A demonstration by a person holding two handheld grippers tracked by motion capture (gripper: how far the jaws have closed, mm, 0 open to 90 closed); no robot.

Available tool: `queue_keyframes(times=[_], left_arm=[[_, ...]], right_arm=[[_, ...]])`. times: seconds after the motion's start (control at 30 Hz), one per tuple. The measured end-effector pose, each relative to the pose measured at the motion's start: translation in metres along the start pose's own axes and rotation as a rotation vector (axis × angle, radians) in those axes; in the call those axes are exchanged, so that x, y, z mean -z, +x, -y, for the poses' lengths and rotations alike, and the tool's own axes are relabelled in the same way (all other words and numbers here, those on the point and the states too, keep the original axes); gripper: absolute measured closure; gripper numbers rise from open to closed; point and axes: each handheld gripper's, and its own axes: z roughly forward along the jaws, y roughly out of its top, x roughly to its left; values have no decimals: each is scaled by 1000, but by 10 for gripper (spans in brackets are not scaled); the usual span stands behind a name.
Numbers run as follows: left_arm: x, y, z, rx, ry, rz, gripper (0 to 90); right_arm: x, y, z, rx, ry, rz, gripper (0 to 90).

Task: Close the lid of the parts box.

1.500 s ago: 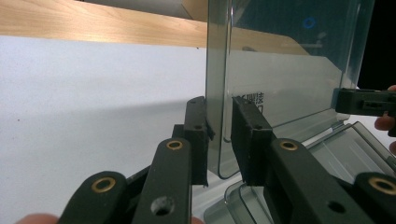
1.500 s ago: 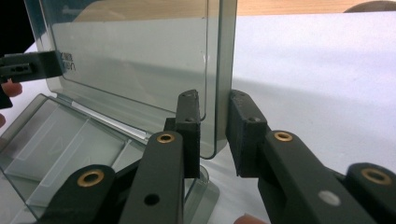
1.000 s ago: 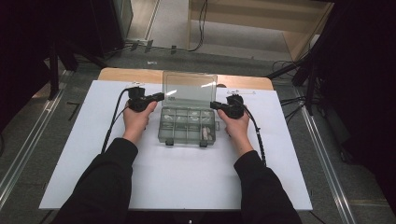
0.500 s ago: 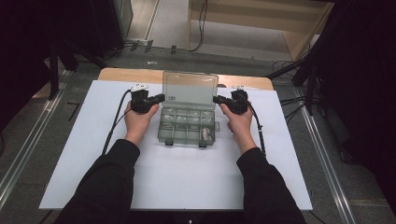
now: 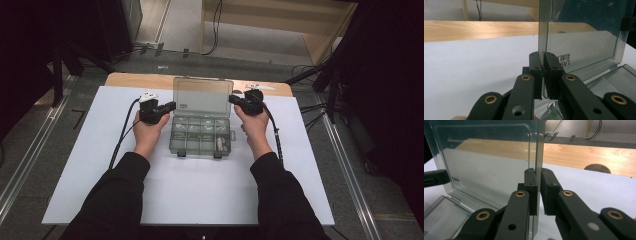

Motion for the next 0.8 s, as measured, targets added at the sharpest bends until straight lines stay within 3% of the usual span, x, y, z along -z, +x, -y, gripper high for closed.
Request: queue_keyframes(times=[0.13,0.27,0.33,0.4,0.57,0.7,0.8], left_arm=[[2,3,-1,25,11,26,837],[8,5,-5,57,25,66,709],[14,7,-10,64,19,78,701],[18,8,-14,67,14,83,709],[21,17,-27,108,22,50,889],[13,22,-31,126,61,41,899],[5,25,-34,146,76,57,900]], right_arm=[[1,2,1,15,-10,3,833],[3,3,4,25,-22,1,833],[4,2,5,29,-31,-8,833],[5,2,6,44,-44,-13,832],[7,5,7,67,-47,7,831],[8,4,10,84,-67,-4,831],[10,4,14,103,-90,-9,831]])
